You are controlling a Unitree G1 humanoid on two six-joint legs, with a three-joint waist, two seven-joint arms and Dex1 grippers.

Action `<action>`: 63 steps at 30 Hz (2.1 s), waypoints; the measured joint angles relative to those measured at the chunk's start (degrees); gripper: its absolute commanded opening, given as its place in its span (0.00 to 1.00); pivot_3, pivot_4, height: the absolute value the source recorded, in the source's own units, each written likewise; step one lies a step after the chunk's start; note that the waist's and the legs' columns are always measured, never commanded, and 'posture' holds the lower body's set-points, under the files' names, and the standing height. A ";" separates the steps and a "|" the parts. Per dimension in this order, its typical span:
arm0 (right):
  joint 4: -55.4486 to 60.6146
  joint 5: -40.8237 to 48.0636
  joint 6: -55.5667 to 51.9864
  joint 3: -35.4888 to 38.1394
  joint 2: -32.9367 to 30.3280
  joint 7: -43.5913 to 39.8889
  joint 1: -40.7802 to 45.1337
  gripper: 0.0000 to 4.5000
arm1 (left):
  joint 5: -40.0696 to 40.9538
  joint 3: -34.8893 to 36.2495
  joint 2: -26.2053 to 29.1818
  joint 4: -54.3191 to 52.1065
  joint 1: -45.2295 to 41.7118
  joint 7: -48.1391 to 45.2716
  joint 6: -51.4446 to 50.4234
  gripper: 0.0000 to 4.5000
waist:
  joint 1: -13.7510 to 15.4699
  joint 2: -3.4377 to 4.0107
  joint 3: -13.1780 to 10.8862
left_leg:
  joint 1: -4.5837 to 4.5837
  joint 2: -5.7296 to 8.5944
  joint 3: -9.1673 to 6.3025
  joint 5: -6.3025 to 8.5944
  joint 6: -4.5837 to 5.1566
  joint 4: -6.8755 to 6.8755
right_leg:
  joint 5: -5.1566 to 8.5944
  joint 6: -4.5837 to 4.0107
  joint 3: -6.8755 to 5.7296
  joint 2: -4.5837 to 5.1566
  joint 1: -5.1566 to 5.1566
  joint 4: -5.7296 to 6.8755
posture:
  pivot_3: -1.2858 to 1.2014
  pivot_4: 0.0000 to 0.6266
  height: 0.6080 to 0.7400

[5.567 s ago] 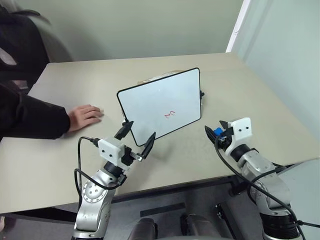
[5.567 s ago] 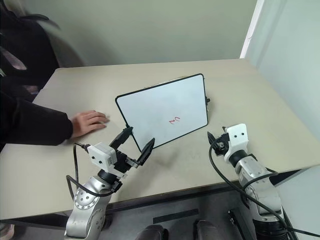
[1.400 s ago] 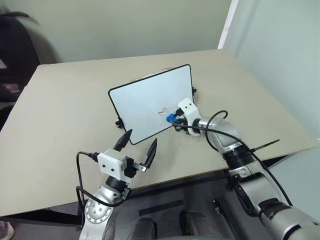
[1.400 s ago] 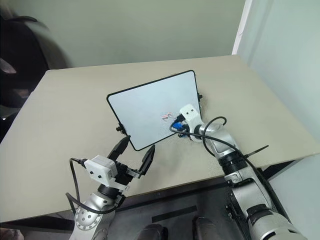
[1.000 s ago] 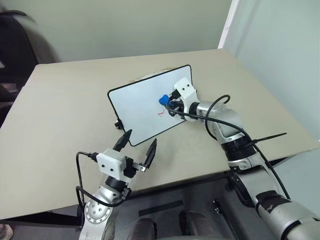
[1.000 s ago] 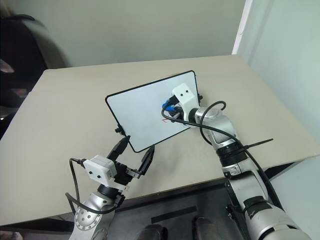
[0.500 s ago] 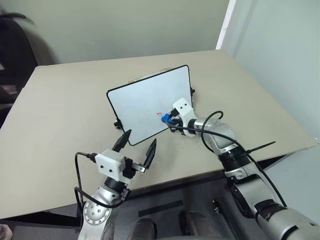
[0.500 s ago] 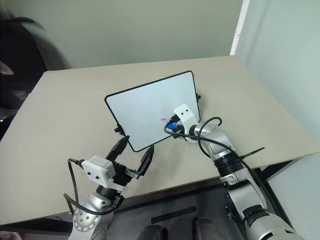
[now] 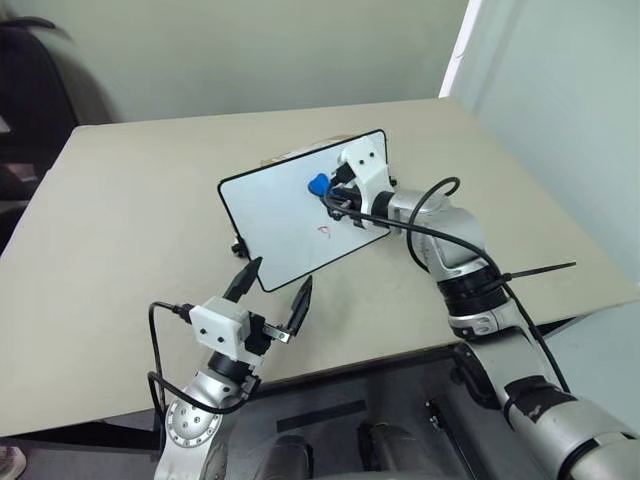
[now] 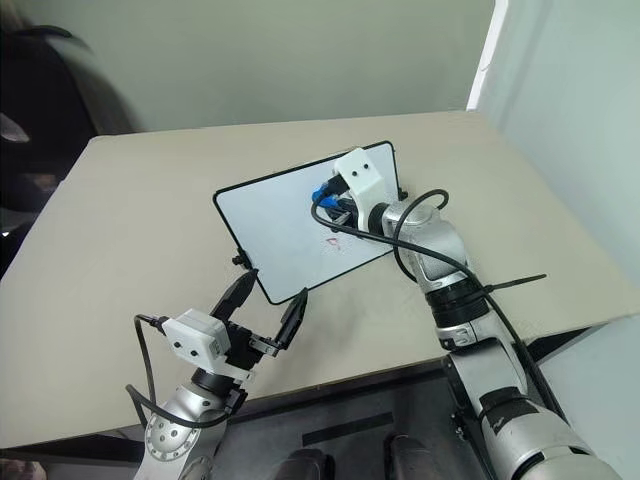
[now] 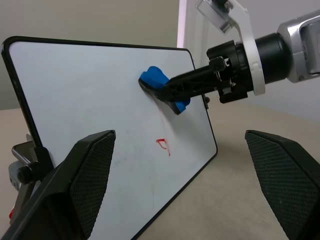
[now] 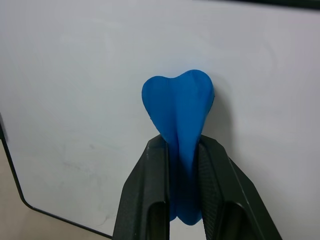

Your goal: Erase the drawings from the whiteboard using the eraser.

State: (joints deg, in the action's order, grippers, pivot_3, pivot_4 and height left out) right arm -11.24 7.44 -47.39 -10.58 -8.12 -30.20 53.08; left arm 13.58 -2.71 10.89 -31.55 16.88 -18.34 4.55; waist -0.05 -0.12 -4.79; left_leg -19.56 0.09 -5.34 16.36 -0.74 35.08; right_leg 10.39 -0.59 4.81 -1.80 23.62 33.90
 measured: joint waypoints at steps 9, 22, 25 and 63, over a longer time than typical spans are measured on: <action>-2.40 -1.44 -0.51 -3.30 0.11 0.38 -7.26 0.11 | -0.03 -0.07 -0.22 0.00 -0.12 0.08 0.00 1.00 | -0.25 -0.06 0.03 | 0.47 0.00 0.00 0.44 -0.55 -0.07 | 0.42 0.64 0.00 -0.02 -0.40 0.07 | 0.52 0.24 0.99; -2.98 -2.35 -1.86 -4.07 0.03 0.63 -6.65 0.11 | 0.01 0.06 0.02 0.00 -0.24 -0.06 0.00 1.00 | -0.25 0.00 -0.24 | 0.32 0.00 0.01 0.39 -0.49 -0.03 | 0.36 0.55 0.00 -0.02 -0.22 0.05 | 0.52 0.24 0.99; -1.94 -1.97 -2.35 -3.37 0.32 0.66 -3.56 0.11 | 0.00 0.08 0.13 0.00 -0.35 -0.06 0.00 1.00 | -0.37 0.01 -0.26 | 0.25 0.00 0.03 0.36 -0.49 -0.04 | 0.31 0.53 0.00 -0.03 -0.12 0.05 | 0.52 0.24 0.99; -3.08 -4.56 -2.84 -7.44 1.97 2.09 -6.04 0.11 | 0.56 1.45 0.45 -1.27 0.90 -0.01 -0.06 1.00 | -0.30 -0.02 -0.27 | 0.28 0.00 0.03 0.39 -0.54 -0.02 | 0.28 0.49 0.00 -0.03 -0.03 0.05 | 0.52 0.24 0.99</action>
State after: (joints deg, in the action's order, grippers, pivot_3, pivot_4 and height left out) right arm -14.32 2.87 -50.24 -18.02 -6.15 -28.11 47.03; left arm 14.14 -1.26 11.34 -32.81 17.78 -18.35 4.49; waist -0.34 -0.14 -5.06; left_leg -19.29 0.08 -5.31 16.75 -1.27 35.05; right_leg 10.67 -0.10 4.81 -1.83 23.59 33.95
